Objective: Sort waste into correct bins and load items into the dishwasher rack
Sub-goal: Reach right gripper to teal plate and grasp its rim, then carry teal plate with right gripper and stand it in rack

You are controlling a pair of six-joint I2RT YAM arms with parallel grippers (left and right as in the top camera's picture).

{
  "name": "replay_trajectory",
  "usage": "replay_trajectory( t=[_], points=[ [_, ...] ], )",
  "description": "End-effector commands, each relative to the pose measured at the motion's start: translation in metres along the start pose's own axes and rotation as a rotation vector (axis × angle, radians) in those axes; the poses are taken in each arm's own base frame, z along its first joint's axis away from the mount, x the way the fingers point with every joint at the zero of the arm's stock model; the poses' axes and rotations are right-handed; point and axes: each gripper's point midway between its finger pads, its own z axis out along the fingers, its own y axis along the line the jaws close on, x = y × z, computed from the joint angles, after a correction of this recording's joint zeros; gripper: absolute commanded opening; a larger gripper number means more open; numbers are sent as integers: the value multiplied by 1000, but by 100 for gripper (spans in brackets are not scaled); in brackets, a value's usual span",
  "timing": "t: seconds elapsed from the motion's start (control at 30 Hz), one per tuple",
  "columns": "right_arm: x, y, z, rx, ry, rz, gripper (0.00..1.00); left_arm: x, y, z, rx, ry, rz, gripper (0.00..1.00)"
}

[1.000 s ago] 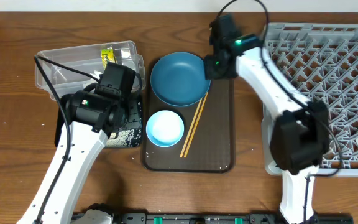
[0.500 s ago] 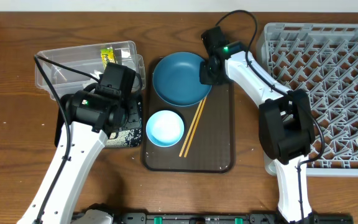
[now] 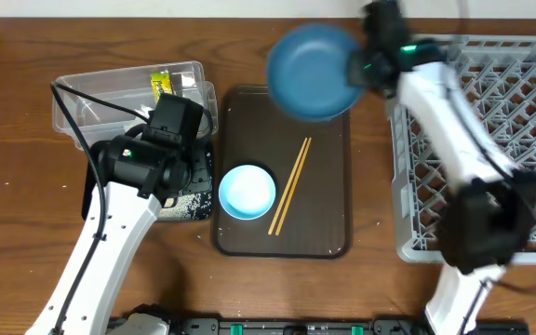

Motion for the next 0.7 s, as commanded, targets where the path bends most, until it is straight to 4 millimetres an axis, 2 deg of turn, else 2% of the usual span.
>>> replay_trajectory(
  t=[0.0, 0.1, 0.2, 0.33, 0.5, 0.67],
  points=[
    [-46, -53, -69, 161, -182, -111, 1, -3, 3, -1, -13, -13, -13, 60],
    [-66, -101, -102, 320, -254, -180, 1, -3, 3, -1, -13, -13, -13, 60],
    [-77, -153, -128, 539, -264, -246, 1, -3, 3, -1, -13, -13, -13, 60],
    [-82, -233, -173, 915, -277, -121, 1, -3, 3, -1, -13, -12, -13, 60],
    [-78, -291, -205, 1115, -297, 12, 1, -3, 3, -1, -12, -12, -13, 60],
    [-64, -339, -223, 1256, -268, 108, 1, -2, 1, -1, -3, -7, -13, 60]
  ],
)
